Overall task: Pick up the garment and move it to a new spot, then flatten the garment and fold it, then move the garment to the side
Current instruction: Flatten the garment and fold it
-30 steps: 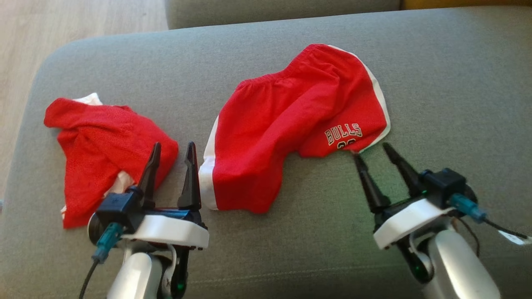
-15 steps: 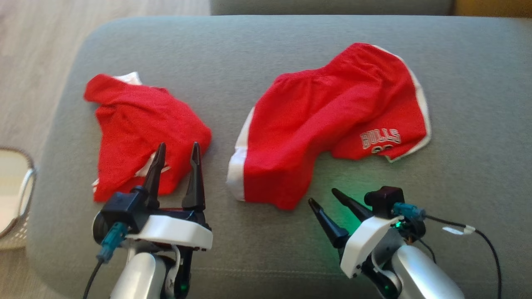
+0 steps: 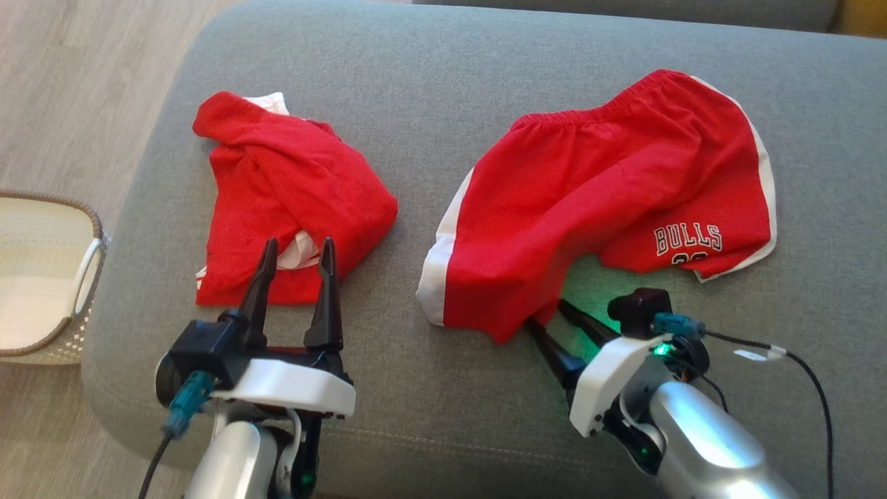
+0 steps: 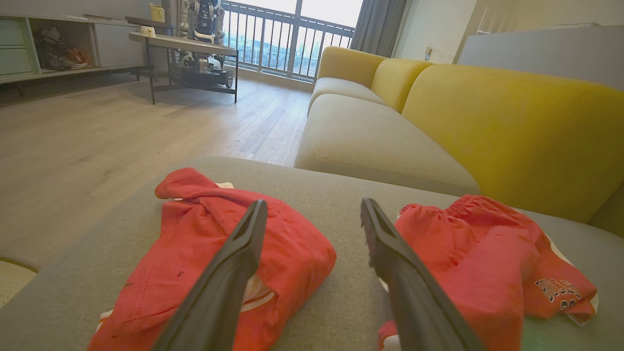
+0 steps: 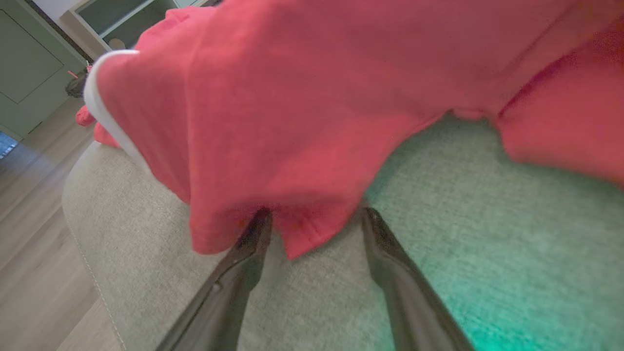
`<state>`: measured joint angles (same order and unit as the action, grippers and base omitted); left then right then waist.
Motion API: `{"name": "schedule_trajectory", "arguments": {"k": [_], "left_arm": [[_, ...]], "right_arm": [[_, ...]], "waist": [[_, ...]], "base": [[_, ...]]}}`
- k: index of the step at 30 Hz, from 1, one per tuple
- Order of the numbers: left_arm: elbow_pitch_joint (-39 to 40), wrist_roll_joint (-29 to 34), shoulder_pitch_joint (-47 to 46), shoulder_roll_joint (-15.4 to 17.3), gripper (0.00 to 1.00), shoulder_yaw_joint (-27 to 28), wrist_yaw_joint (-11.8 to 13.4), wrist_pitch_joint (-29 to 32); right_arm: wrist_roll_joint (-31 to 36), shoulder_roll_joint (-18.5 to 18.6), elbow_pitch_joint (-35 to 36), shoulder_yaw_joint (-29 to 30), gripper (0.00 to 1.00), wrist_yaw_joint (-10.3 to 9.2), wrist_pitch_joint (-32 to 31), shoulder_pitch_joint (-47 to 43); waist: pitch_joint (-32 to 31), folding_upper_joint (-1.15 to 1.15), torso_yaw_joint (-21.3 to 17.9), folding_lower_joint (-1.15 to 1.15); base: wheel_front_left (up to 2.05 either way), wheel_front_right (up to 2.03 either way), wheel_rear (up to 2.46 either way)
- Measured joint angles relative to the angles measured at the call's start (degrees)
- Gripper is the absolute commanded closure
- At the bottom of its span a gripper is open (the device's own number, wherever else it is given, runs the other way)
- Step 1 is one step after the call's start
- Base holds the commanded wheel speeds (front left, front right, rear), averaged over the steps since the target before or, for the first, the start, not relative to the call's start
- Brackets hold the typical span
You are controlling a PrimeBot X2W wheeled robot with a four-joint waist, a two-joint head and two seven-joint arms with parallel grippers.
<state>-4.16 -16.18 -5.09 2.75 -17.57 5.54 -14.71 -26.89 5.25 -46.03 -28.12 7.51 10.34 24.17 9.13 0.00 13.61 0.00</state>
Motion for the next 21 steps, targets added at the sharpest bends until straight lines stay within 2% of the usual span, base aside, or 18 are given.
{"name": "schedule_trajectory", "arguments": {"k": [6, 10, 17, 21], "left_arm": [[0.0, 0.0, 0.0, 0.0, 0.0, 0.3, 0.1, 0.0], [-0.2, 0.0, 0.0, 0.0, 0.0, 0.4, 0.0, 0.0], [-0.2, 0.0, 0.1, 0.0, 0.0, 0.4, 0.1, 0.0], [-0.2, -0.1, 0.3, 0.0, 0.0, 0.2, 0.1, 0.0]], "right_arm": [[-1.3, 0.7, -1.4, -3.4, 1.0, 0.0, 1.1, 1.4], [-0.8, 3.3, -1.4, -4.5, 1.0, 0.0, 1.8, 1.5], [2.2, 13.1, 1.0, 1.4, 1.0, 0.0, 2.1, 2.3], [5.5, 18.2, 5.2, 4.0, 1.0, 0.0, -1.4, 2.2]], "waist": [[0.0, 0.0, -1.2, 0.0], [-0.6, 0.0, -3.1, 0.0], [-2.9, 0.0, -7.1, 0.0], [-4.0, 0.0, -9.1, 0.0]], "base": [[0.0, 0.0, 0.0], [0.0, 0.0, 0.0], [0.0, 0.0, 0.0], [0.0, 0.0, 0.0]]}}
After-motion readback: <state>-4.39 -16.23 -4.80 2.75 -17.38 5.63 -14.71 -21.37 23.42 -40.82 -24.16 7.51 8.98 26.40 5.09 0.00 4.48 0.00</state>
